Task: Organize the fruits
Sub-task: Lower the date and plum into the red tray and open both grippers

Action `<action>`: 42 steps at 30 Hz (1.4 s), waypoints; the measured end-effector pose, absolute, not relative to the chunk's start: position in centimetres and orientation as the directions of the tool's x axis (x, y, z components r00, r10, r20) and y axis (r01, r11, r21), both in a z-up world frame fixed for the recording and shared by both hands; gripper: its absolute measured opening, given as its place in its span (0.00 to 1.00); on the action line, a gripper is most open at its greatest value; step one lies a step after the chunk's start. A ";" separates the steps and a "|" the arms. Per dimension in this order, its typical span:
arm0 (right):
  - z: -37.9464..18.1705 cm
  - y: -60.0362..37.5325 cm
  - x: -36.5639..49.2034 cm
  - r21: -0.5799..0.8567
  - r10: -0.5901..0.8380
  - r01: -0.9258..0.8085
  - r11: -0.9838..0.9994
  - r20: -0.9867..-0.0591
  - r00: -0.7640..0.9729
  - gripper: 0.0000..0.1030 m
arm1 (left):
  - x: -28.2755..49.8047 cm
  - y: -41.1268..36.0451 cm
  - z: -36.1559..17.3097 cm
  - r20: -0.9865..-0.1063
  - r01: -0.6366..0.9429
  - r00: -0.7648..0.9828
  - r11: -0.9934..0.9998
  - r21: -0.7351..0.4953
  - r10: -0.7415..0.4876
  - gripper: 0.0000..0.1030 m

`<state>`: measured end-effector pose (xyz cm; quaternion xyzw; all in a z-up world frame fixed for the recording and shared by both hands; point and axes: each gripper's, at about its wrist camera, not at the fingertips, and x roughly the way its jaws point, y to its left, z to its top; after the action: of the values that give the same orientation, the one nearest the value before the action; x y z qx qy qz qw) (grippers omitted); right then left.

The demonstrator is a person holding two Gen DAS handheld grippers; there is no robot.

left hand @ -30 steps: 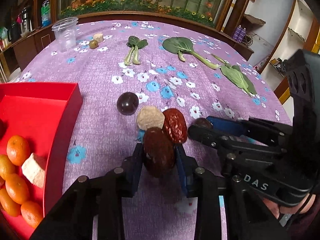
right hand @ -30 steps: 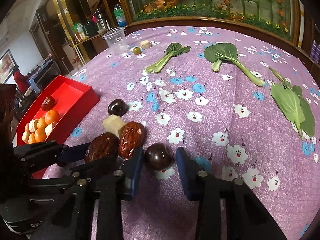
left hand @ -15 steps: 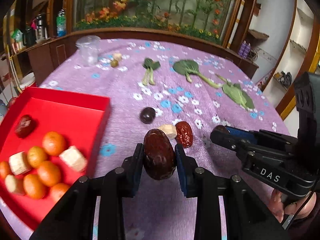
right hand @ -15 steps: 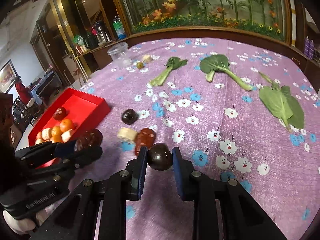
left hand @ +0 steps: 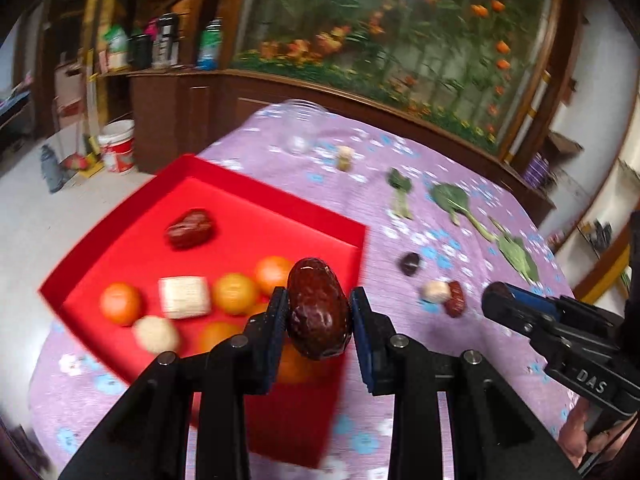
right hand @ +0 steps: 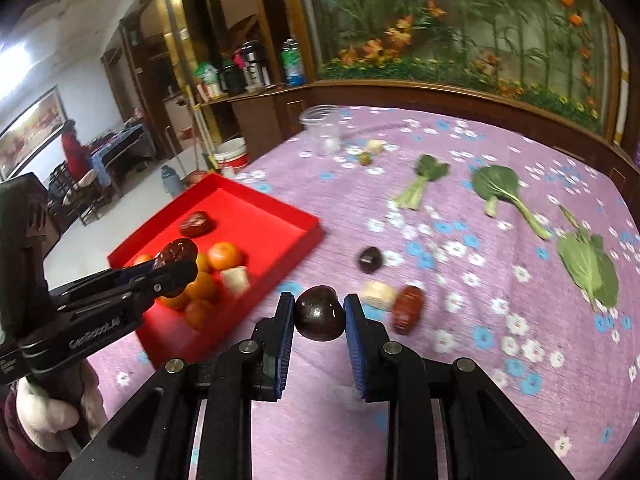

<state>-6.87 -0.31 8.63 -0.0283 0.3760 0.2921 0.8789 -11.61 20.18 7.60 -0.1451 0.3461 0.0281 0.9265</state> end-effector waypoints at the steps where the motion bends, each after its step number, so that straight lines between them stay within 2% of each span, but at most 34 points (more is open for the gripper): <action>1: 8.7 0.6 -6.9 0.169 0.499 -0.547 0.820 -0.679 0.538 0.27 | -11.8 20.9 7.5 -0.649 -0.167 0.759 0.953 -0.254 -0.040 0.29; 8: 7.5 7.5 -5.5 0.157 0.519 -0.617 0.771 -0.716 0.467 0.27 | -12.6 24.7 6.2 -0.664 -0.239 0.748 0.934 -0.267 0.002 0.29; 18: 5.3 12.4 -1.9 0.113 0.469 -0.617 0.779 -0.759 0.452 0.27 | -12.5 24.6 5.6 -0.678 -0.255 0.733 0.948 -0.188 0.063 0.30; 19: 5.1 12.7 -1.5 0.108 0.464 -0.615 0.781 -0.760 0.455 0.27 | -12.5 24.6 5.6 -0.678 -0.255 0.732 0.950 -0.182 0.067 0.31; 21: 4.9 13.2 -0.8 0.092 0.450 -0.610 0.787 -0.762 0.466 0.27 | -12.5 24.5 5.6 -0.677 -0.257 0.732 0.951 -0.174 0.075 0.42; 24: 4.6 13.8 0.0 0.083 0.442 -0.608 0.790 -0.764 0.470 0.27 | -12.6 24.4 5.8 -0.672 -0.259 0.735 0.952 -0.163 0.085 0.46; 27: 4.2 14.3 0.3 0.075 0.440 -0.613 0.787 -0.765 0.470 0.28 | -12.6 24.3 5.8 -0.672 -0.260 0.735 0.952 -0.158 0.089 0.57; 31: 4.2 14.4 0.2 0.083 0.445 -0.616 0.783 -0.766 0.463 0.28 | -12.7 24.2 6.0 -0.674 -0.270 0.731 0.952 -0.146 0.104 0.60; 34: 4.8 14.0 0.0 0.091 0.456 -0.611 0.786 -0.753 0.474 0.37 | -12.8 24.0 6.3 -0.669 -0.278 0.734 0.951 -0.135 0.119 0.66; 36: 5.2 13.6 -0.2 0.095 0.463 -0.606 0.790 -0.739 0.489 0.50 | -13.0 23.8 6.6 -0.665 -0.284 0.735 0.951 -0.122 0.134 0.68; 42: 6.5 12.4 -1.1 0.109 0.480 -0.596 0.795 -0.714 0.509 0.50 | -13.5 23.0 7.2 -0.656 -0.278 0.740 0.956 -0.095 0.150 0.69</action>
<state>-1.15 12.44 6.53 -0.0756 0.3856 0.3109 0.8654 -13.54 22.97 7.17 -0.0936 0.3418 0.1151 0.9280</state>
